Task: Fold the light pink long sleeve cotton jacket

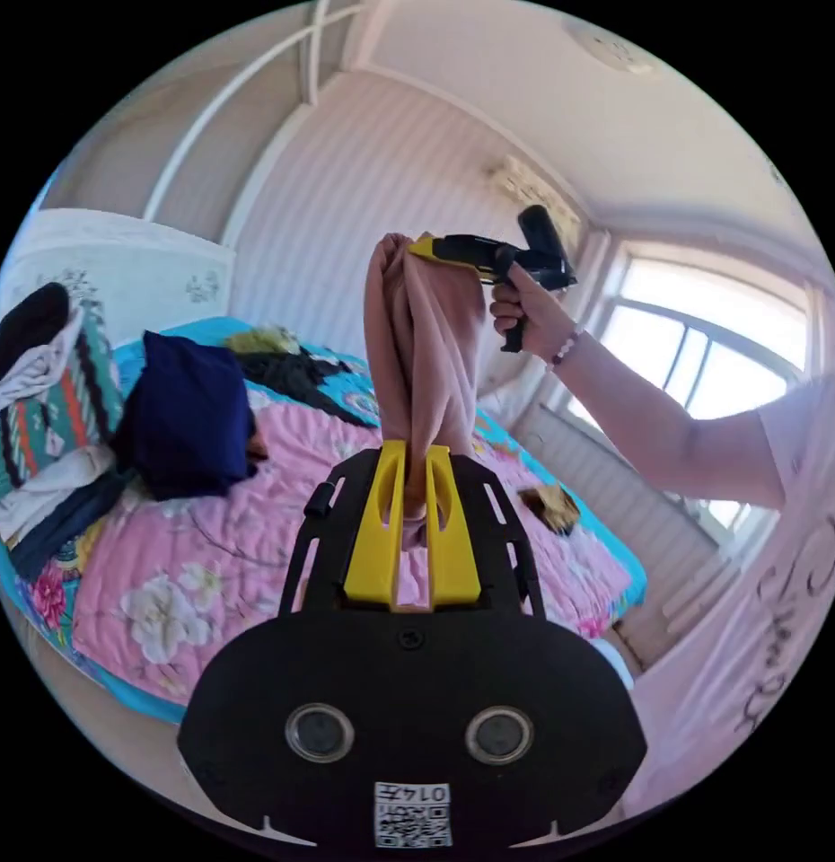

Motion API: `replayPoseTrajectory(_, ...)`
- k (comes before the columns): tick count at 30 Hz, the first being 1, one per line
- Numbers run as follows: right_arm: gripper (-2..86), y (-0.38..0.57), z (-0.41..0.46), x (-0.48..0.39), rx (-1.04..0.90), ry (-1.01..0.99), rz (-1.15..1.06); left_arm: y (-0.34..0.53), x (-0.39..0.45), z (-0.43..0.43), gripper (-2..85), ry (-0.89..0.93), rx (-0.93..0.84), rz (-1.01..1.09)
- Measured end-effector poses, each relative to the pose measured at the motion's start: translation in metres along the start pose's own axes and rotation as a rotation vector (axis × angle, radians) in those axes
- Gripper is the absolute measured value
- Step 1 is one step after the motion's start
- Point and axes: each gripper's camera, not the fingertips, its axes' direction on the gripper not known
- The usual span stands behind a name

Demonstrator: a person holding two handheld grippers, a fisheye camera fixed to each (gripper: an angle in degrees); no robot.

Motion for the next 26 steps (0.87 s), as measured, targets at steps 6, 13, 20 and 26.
replayPoseTrajectory(6, 14.6, -0.122, 0.141, 0.047, -0.169, 0.049, 0.202, -0.066, -0.152, 0.063, 5.1, -0.486, -0.076, -0.277)
replayPoseTrajectory(13, 11.3, -0.023, 0.256, 0.088, -0.334, -0.002, 0.310, -0.049, -0.189, 0.067, 4.6, -0.442, -0.091, -0.302)
replayPoseTrajectory(20, 9.7, 0.056, 0.174, 0.099, -0.325, -0.082, 0.267, -0.014, -0.135, 0.071, 3.7, -0.401, -0.119, -0.187)
replayPoseTrajectory(26, 9.4, 0.309, 0.033, 0.100, -0.387, -0.034, 0.557, 0.053, -0.001, 0.103, 0.2, -0.228, -0.305, 0.200)
